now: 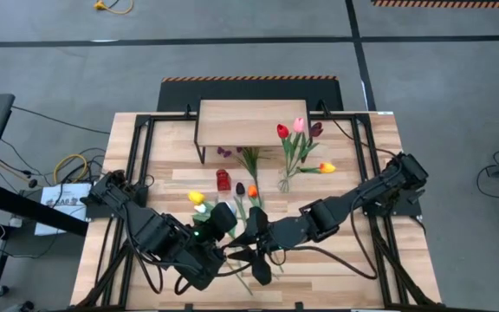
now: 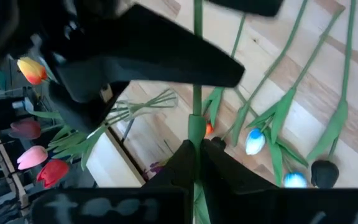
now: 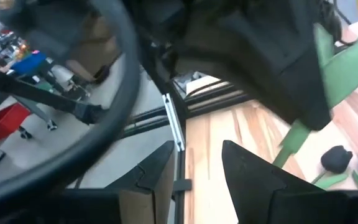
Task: Pick and place flowers into a vace then onto a shelf
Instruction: Put the yellow tulip into the transparent vase
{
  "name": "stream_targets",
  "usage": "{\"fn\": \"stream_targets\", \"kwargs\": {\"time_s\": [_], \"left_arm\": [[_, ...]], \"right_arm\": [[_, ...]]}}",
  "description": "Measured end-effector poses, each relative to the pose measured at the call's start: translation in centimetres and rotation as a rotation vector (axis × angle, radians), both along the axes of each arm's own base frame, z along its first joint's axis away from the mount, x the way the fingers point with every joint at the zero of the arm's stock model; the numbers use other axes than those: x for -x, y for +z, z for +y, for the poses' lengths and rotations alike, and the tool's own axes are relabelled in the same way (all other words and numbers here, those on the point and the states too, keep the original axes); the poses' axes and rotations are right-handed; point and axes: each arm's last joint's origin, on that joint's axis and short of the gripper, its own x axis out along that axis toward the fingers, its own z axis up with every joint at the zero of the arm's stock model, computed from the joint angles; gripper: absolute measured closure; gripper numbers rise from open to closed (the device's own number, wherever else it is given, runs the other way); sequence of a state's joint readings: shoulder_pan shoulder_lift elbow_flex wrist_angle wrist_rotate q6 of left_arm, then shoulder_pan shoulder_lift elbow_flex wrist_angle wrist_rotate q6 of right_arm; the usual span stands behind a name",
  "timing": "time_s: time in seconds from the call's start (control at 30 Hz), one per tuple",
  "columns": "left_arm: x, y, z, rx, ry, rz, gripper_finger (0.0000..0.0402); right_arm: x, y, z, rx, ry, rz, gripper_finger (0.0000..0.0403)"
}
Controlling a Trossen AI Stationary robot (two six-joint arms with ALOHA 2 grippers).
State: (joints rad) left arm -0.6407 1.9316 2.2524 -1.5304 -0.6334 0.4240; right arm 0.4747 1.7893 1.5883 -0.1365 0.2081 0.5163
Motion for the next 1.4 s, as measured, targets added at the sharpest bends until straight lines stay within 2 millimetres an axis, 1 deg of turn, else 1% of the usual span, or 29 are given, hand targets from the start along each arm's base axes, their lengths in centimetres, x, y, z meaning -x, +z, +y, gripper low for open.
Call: {"fn": "stream_targets", "kwargs": {"time_s": [0.17,0.57,0.73,0.87,1.13,1.4], "left_arm": [[-0.1,0.0,-0.1,0.009,-0.001,-0.006,0.0401],[0.0,0.0,-0.2,0.056,0.002,0.01,0.0401],[0.3,-0.1,-0.3,0.047,-0.005,0.024,0.0401],[0.3,-0.1,-0.3,0.053,0.001,0.023,0.0401],[0.3,-0.1,-0.3,0.05,0.002,0.026,0.0401],[0.3,-0.1,-0.3,0.049,0.005,0.024,0.0401]], "right_arm": [[-0.1,0.2,-0.3,-0.005,-0.004,-0.01,0.0275],[0.0,0.0,-0.1,-0.011,0.051,0.008,0.0275],[0.1,0.3,0.3,0.046,0.145,-0.031,0.0275],[0.4,0.9,0.3,0.094,0.164,-0.039,0.0275],[0.2,0.3,-1.0,0.134,0.118,0.055,0.0275],[-0.1,0.2,-1.8,0.152,0.086,0.055,0.0275]]}}
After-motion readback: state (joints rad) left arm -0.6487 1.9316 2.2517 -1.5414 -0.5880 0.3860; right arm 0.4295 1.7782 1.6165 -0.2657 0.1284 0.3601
